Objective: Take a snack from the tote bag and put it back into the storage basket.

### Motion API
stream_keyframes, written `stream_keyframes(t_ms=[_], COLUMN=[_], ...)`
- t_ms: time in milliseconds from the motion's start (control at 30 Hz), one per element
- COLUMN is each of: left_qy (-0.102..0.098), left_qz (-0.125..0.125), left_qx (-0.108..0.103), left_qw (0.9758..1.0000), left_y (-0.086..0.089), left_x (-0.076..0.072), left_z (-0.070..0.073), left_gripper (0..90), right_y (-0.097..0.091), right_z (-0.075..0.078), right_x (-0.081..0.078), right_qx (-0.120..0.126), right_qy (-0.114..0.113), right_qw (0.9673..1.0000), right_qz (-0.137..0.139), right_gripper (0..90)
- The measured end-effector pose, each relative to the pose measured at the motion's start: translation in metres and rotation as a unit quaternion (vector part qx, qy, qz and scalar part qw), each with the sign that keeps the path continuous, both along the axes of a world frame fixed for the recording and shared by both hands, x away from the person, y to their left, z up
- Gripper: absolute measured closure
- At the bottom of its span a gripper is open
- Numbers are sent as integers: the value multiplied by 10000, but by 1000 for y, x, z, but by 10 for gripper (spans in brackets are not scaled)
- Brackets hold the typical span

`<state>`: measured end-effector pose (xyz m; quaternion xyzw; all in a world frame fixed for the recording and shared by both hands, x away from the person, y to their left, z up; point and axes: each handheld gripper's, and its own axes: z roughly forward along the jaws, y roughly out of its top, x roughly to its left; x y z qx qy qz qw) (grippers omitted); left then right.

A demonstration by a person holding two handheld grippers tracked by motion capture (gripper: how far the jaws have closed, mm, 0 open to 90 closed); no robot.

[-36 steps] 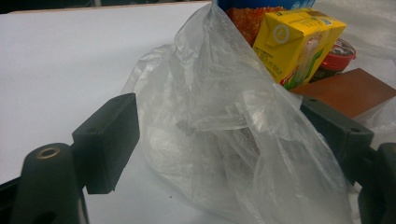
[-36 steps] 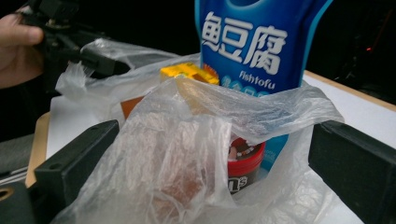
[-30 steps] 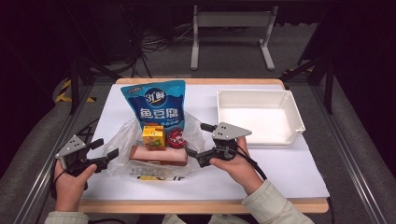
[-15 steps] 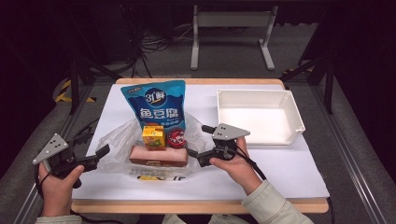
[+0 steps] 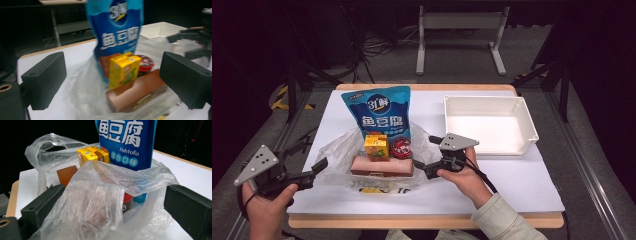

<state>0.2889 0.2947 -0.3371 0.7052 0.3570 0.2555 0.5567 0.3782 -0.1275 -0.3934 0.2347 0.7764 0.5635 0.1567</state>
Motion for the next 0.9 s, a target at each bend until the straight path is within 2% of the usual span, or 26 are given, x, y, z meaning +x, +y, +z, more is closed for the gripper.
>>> stream_keyframes(t_ms=[133, 233, 267, 300, 367, 467, 600, 667, 700, 800, 900], left_qy=[6, 118, 118, 175, 286, 366, 482, 555, 555, 645, 731], left_qz=[-471, -872, -872, -974, -1166, -1403, -1639, -1805, -1805, -1982, -2199], left_qx=[193, 154, 154, 140, 261, 231, 220, 215, 215, 247, 125], left_qw=[9987, 9960, 9960, 9950, 9924, 9892, 9851, 9818, 9818, 9777, 9727], left_y=[-26, -45, -45, -51, -64, -78, -90, -94, -94, -100, -111], left_x=[-5, -3, -3, -2, 2, 8, 14, 17, 17, 21, 24], left_z=[2, -3, -3, -5, -13, -25, -37, -44, -44, -55, -65], left_gripper=[104, 140, 150, 150, 168, 195, 208, 223, 234, 254, 271], right_y=[0, 0, 0, 1, 1, 0, 0, 0, 0, 0, 0], right_z=[-1, -3, -3, -4, -5, -7, -8, -9, -10, -10, -10], right_x=[1, 1, 1, 1, 2, 2, 4, 4, 5, 5, 5], right_qx=[-23, -50, -50, -47, -61, -65, -50, -56, -63, -53, -23], right_qy=[29, 47, 47, 58, 70, 79, 108, 126, 138, 145, 158], right_qw=[10000, 10000, 10000, 10000, 10000, 9999, 9999, 9998, 9998, 9998, 9998], right_qz=[-5, -17, -17, -13, -20, -43, -84, -109, -110, -112, -107], right_gripper=[50, 50, 50, 50, 51, 52, 54, 55, 55, 57, 59])
